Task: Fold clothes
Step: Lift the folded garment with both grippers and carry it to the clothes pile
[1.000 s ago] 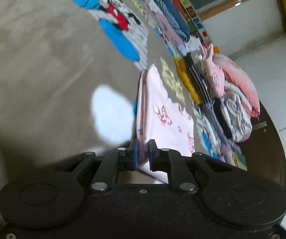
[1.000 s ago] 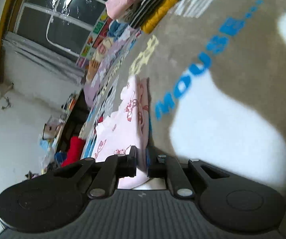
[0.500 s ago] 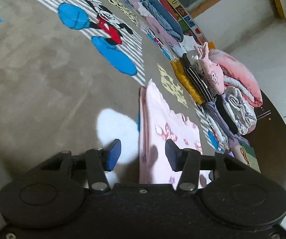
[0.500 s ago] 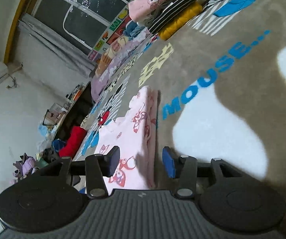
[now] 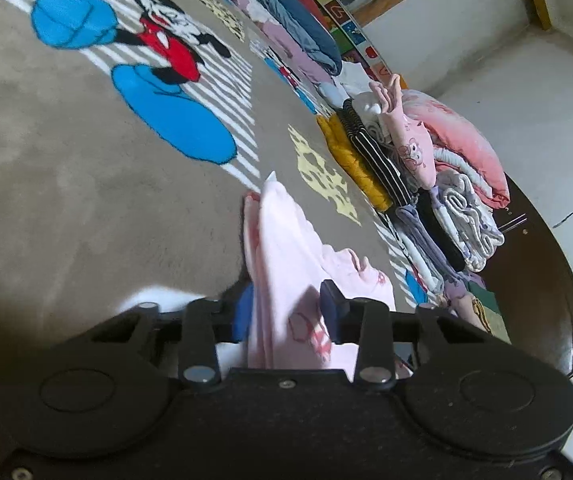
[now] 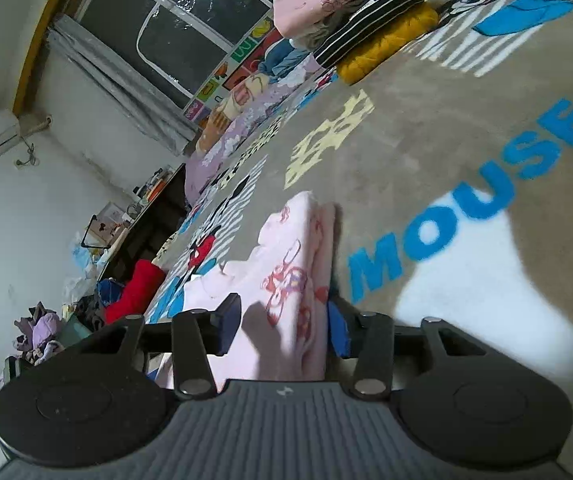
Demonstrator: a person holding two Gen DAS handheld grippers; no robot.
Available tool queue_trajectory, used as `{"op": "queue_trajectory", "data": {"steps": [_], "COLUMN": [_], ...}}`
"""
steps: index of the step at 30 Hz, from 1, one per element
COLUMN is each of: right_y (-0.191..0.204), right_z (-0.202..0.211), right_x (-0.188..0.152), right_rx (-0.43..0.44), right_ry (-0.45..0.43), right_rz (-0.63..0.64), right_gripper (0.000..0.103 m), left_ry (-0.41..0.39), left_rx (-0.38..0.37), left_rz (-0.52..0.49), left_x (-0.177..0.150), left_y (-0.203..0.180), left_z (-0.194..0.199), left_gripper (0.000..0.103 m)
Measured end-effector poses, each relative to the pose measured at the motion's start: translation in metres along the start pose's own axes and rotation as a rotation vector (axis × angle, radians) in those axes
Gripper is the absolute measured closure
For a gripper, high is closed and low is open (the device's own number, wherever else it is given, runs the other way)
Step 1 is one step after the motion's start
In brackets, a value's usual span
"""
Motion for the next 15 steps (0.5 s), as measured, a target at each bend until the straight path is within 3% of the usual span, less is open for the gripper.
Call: {"op": "queue_trajectory", "data": {"steps": [4, 6, 10, 15], "right_y": [-0.005, -0.006, -0.002, 0.033], "right_z": [-0.005, -0.006, -0.003, -0.005], "right_x": [0.0, 0.0, 0.004, 0.019], "right_rx": [0.006, 0.032, 0.067, 0.167], "right_ry": [0.0, -0.001, -0.018, -0.037], "right_rz": [-0.039, -0.068, -0.105, -0.075], "right_gripper": [0.078, 0.087, 0.088, 0.088], "left_ry": [0.026, 0.015, -0.024, -0.143], "left_rx": [-0.025, -0.036, -0.063, -0.12], "left_rz": [0.014, 0.017, 0.018, 0.072], "left_x": [0.002, 0.001, 0.002, 0.013], "left_y": [-0.002, -0.003, -0.009, -0.009], "left_z": [-0.008, -0.007, 0.007, 0.057], "left_gripper": [0.085, 0.087, 0.087, 0.088]}}
Point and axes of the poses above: each gripper's, at about its wrist camera, not at the fingertips, and z roughly against the way its jaws point, y to its left, x to its top, the point moved 2 cm from there along -z, roughly the way its jaws point, and after that the axes turned 11 degrees about z, right-handed, at the moved point
